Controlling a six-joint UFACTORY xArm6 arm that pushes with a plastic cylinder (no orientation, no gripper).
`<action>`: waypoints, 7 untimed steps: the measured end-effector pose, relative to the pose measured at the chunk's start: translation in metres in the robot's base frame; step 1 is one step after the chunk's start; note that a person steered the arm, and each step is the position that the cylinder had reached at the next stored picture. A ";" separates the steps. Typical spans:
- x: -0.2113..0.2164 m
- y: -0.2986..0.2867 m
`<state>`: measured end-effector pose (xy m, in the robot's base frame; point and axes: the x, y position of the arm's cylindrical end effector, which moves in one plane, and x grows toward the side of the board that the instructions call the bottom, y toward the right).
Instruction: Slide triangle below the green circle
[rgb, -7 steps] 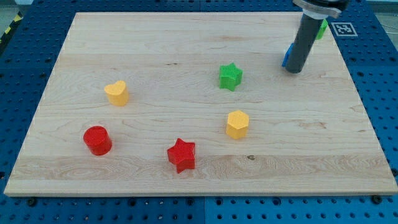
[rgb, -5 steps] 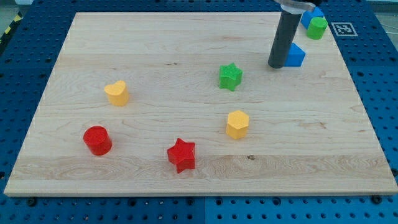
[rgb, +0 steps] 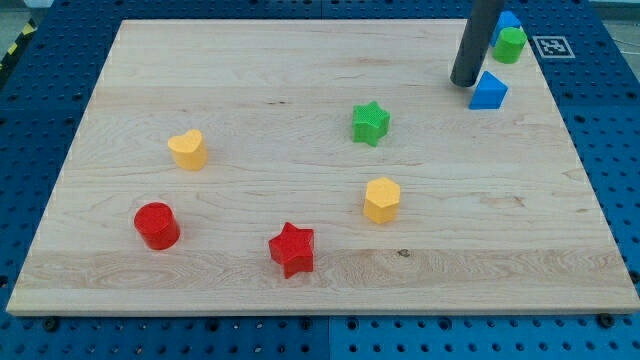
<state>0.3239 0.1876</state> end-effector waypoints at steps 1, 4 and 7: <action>0.000 0.005; 0.038 -0.035; 0.031 0.002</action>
<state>0.3547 0.1893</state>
